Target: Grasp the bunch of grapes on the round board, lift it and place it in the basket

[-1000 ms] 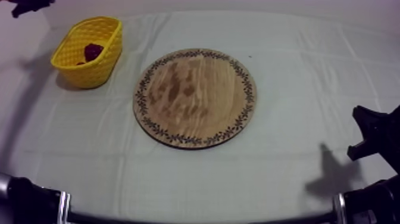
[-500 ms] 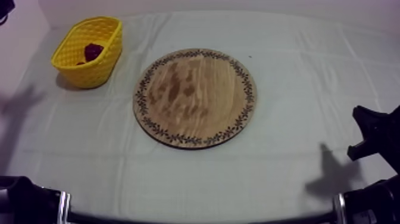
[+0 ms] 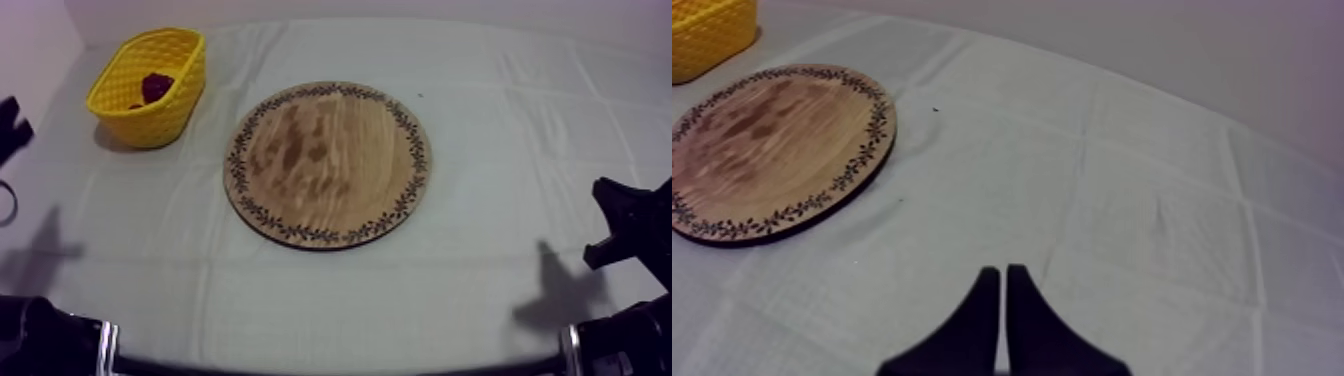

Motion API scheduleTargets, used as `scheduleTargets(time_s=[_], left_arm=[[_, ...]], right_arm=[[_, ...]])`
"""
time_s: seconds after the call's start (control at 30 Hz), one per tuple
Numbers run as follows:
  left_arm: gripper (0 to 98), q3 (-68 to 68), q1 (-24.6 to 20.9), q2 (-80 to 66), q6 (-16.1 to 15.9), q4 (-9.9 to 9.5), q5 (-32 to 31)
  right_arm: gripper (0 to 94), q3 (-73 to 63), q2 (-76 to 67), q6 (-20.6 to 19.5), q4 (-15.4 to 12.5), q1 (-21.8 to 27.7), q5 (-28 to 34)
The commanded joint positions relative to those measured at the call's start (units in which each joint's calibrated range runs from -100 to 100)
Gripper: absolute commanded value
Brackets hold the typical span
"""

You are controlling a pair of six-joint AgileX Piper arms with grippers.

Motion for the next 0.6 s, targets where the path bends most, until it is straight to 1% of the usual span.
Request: scheduleTargets(time_s=[0.0, 0.07, 0.13, 0.23, 0.33, 0.43, 0.57], left_arm=[[0.0, 10.17, 0.02, -8.14, -3.66, 2.47, -0.32], [0.0, 12.96, 0.16, -10.97, -4.69, 3.47, -0.5], [0.0, 15.18, 0.35, -13.39, -5.34, 3.96, -0.56], [0.0, 17.34, 0.8, -16.57, -6.07, 4.22, 0.66], [0.0, 18.08, 1.49, -19.24, -6.43, 4.18, 4.09], [0.0, 18.39, 2.16, -22.24, -6.37, 4.09, 8.09], [0.0, 18.53, 1.95, -23.73, -4.92, 3.91, 10.35]], right_arm=[[0.4, -0.03, -0.01, 0.03, 0.01, 0.02, 0.0], [0.4, -0.03, -0.01, 0.05, 0.01, 0.02, 0.0], [0.4, -0.03, -0.01, 0.03, 0.01, 0.02, 0.0], [0.4, -0.03, -0.01, 0.04, 0.01, 0.02, 0.0], [0.4, -0.03, -0.01, 0.03, 0.01, 0.02, 0.0], [0.4, -0.03, -0.01, 0.02, 0.01, 0.02, 0.0], [0.4, -0.03, -0.01, 0.01, 0.01, 0.02, 0.0]])
